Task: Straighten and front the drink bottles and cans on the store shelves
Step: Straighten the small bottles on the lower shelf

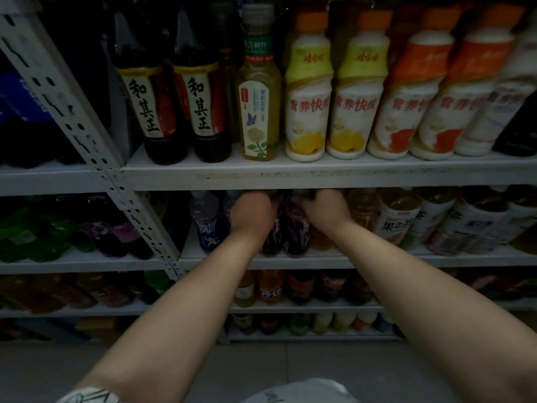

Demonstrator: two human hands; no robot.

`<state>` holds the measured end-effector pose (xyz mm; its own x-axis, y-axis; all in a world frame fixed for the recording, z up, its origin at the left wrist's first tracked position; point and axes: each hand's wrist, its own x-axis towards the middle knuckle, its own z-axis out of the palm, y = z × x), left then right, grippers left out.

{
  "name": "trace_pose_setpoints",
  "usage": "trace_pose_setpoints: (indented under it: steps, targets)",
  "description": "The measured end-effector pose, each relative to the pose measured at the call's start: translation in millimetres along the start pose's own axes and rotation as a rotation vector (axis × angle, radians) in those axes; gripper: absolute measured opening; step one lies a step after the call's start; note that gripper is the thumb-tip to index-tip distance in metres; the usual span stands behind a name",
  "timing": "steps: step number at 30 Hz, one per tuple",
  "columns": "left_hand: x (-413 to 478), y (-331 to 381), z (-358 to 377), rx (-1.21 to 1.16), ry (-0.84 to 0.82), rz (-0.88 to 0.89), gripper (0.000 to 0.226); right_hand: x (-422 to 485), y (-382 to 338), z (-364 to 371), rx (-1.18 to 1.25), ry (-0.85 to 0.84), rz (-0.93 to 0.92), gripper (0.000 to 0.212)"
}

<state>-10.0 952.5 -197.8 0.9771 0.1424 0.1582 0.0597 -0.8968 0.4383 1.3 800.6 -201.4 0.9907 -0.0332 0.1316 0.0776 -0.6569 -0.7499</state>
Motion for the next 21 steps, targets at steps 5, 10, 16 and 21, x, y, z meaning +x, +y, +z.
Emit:
trace_pose_setpoints:
  steps: [5,10,16,21]
  targets:
    - [6.2,-10.4,-6.2,-0.062,-0.095,0.107,0.031,-2.6,1.2,2.3,-0.118,0.141,-0.061,0.051]
    - [11.4,-15.8,-9.4,-0.133,-0.195,0.172,0.026,-0.4,8.9,2.7,-0.108,-0.045,-0.084,0.03]
    - [5.6,-12.4,-3.8,-0.185,0.04,0.104,0.036,0.9,3.5,4.0,0.024,0.061,-0.042,0.048]
    - [9.1,-11.3,-1.9,-0.155,-0.001,0.067,0.038,-4.1,0.2,8.2,-0.033,0.141,-0.094,0.052]
